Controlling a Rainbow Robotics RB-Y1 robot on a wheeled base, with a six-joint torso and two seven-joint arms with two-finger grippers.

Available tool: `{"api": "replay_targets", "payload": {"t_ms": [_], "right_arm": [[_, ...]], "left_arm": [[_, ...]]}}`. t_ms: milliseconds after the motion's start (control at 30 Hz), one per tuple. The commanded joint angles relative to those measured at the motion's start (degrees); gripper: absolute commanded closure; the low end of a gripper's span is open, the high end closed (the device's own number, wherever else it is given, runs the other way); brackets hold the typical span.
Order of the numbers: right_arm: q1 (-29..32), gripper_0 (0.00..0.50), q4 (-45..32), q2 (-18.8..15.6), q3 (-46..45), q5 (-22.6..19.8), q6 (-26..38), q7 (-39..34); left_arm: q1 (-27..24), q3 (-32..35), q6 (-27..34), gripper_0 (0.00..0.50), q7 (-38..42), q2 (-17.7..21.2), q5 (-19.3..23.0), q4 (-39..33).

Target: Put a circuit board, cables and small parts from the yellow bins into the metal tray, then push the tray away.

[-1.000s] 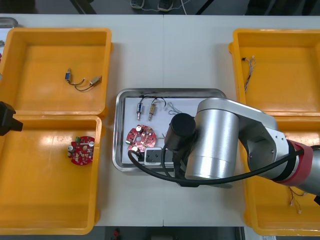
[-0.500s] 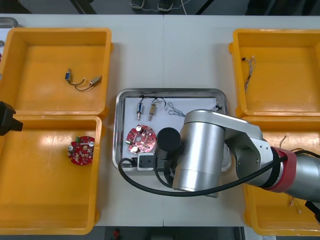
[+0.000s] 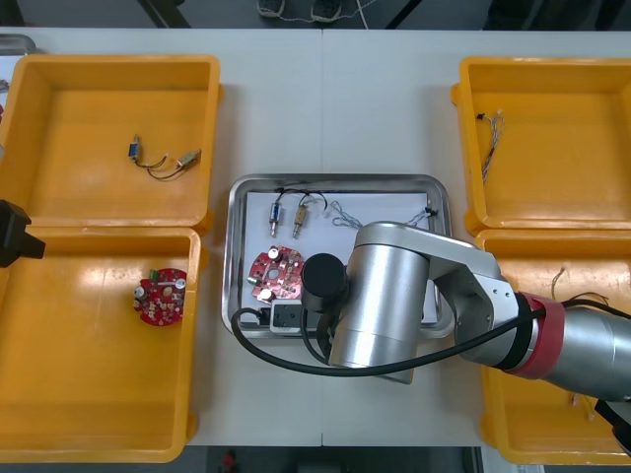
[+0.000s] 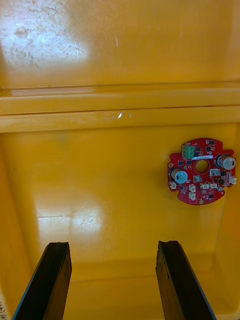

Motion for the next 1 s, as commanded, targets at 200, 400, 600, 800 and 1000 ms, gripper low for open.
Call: {"api": "replay_targets", "payload": {"t_ms": [200,400,600,800,1000], "right_arm": [[0.8,0.0,1.2,1.2,2.2,2.0,-3.1,0.8],[0.8,0.18,1.2,1.3,2.2,2.0,-3.2,0.4],[0.8,0.418,1.2,1.4,2.3,2.1,-3.2,0.2],[0.8,0.486,0.4,1.4,2.3,3.2,-3.2,-0.1],[0.7,0.5,0.3,1.4,2.3,4.4,-3.7,0.3]], "left_arm": [[0.8,1.4,0.4,0.0,1.0,-0.5,-0.6,-1.7],[0.8,1.4,0.4,0.0,1.0,-0.5,-0.6,-1.7],[0.8,1.4,0.4,0.0,1.0,-0.5,-0.6,-1.7],[0.8,1.4,0.4,0.0,1.0,-0.5,-0.6,-1.7],[0.8,1.4,0.4,0.0,1.0,-0.5,-0.6,-1.7]]}}
